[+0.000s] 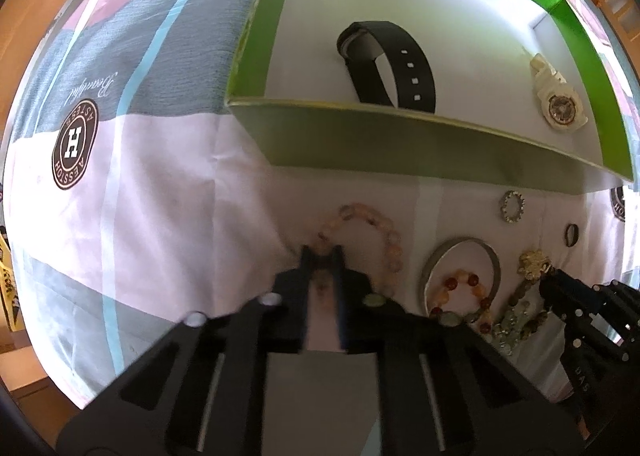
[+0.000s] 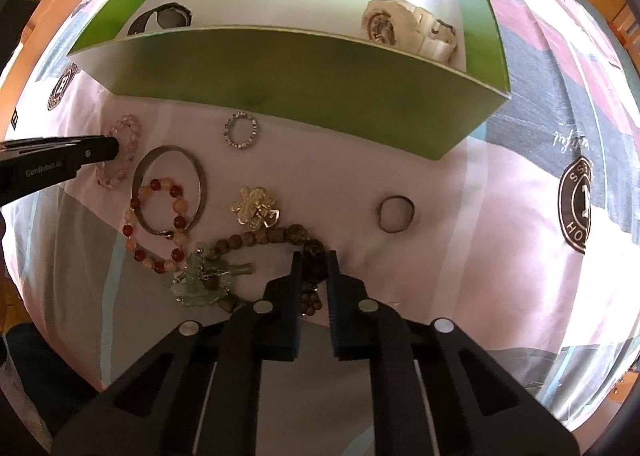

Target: Organize jewelry

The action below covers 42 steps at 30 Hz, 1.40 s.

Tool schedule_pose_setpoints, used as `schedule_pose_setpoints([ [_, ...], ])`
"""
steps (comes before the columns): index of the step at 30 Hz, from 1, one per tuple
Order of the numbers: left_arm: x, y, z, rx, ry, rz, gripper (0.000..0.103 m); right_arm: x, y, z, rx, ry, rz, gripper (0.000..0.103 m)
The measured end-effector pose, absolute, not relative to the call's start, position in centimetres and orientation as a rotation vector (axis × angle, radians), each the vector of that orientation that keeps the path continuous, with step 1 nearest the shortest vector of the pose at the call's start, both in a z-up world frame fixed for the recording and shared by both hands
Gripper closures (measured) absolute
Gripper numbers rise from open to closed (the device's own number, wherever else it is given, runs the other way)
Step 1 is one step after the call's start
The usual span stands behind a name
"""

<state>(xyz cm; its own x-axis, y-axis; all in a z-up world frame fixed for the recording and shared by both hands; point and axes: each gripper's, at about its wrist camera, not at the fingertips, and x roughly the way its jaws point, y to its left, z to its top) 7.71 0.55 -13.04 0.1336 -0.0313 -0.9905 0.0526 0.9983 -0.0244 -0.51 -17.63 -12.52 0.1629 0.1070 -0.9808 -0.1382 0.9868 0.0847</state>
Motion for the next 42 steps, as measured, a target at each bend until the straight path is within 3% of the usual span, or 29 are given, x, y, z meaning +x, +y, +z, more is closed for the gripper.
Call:
schedule_pose_setpoints([
  [20,4.9,-0.8,-4.7,0.011,1.166,-0.184,0.095,-1.9,-19.0,-1.3,0.184,1.058,0.349,0.092],
  [42,3.9,-1.8,-4.1,0.035,1.11,-0.181,0.095,-1.3,-19.1,-4.5,0.1,1.105,0.239,0.092],
])
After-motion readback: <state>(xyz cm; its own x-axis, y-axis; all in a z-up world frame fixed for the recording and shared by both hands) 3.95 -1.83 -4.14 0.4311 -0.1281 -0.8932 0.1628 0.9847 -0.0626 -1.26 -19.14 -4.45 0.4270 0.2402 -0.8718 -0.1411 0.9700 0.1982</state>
